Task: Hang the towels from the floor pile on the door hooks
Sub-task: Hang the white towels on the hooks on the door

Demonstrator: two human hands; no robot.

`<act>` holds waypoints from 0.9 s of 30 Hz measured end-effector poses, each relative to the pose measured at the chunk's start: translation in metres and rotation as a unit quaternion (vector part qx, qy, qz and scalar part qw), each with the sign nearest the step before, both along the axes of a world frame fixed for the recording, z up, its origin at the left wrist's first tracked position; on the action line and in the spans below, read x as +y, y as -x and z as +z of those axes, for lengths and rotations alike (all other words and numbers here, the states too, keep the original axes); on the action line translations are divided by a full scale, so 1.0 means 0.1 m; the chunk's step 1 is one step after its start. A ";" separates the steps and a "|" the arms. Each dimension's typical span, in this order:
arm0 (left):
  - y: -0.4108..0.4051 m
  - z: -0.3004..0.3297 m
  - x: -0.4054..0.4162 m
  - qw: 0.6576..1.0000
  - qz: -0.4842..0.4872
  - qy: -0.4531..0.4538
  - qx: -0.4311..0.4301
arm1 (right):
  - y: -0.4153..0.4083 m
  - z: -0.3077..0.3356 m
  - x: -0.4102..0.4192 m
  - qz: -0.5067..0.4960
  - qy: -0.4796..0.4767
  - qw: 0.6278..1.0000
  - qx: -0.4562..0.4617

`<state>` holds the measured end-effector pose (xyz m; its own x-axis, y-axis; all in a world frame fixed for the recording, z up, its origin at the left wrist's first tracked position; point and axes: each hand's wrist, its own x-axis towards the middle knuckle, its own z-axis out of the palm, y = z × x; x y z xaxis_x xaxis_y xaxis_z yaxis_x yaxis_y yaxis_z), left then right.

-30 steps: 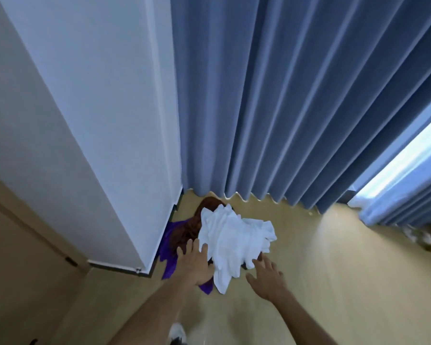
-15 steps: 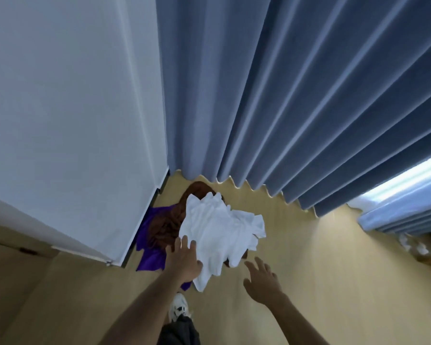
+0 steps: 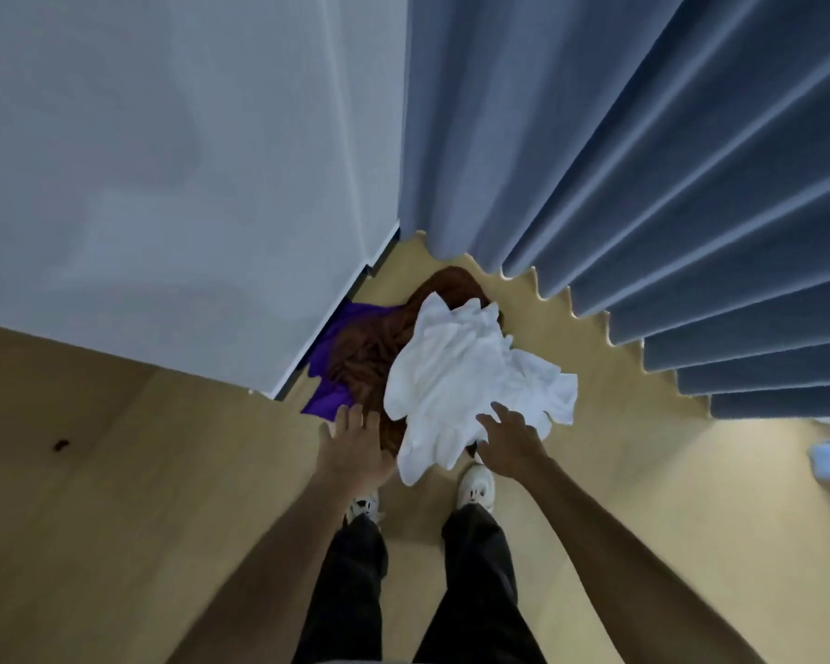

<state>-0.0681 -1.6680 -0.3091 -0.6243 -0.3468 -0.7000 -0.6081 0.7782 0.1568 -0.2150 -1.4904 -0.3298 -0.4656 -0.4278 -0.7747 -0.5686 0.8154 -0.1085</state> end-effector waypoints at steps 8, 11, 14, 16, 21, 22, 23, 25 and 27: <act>0.74 -1.36 0.04 0.997 0.070 0.013 0.001 | 0.79 -1.79 -0.23 0.094 -0.034 0.995 -0.019; 0.86 -1.94 0.15 0.997 0.081 0.011 0.004 | 1.00 -2.43 -0.31 0.156 -0.039 0.987 -0.003; 0.80 -2.41 0.30 0.995 0.097 -0.011 0.011 | 1.11 -2.98 -0.37 0.221 -0.052 0.974 0.024; 0.67 -2.68 0.39 0.994 0.102 -0.028 0.010 | 1.17 -3.30 -0.45 0.251 -0.048 0.966 0.046; 0.08 -3.16 0.46 0.989 0.141 -0.041 -0.029 | 1.25 -3.94 -0.60 0.224 -0.032 0.972 0.065; -0.04 -3.21 0.45 0.987 0.149 -0.037 -0.044 | 1.25 -4.03 -0.59 0.214 -0.035 0.974 0.061; -0.14 -3.23 0.44 0.985 0.156 -0.034 -0.058 | 1.25 -4.09 -0.58 0.205 -0.036 0.976 0.058; -0.29 -3.20 0.41 0.983 0.166 -0.030 -0.078 | 1.19 -4.07 -0.57 0.198 -0.018 0.978 0.063; -0.32 -3.06 0.37 0.982 0.163 -0.024 -0.091 | 1.09 -3.88 -0.57 0.202 0.018 0.977 0.063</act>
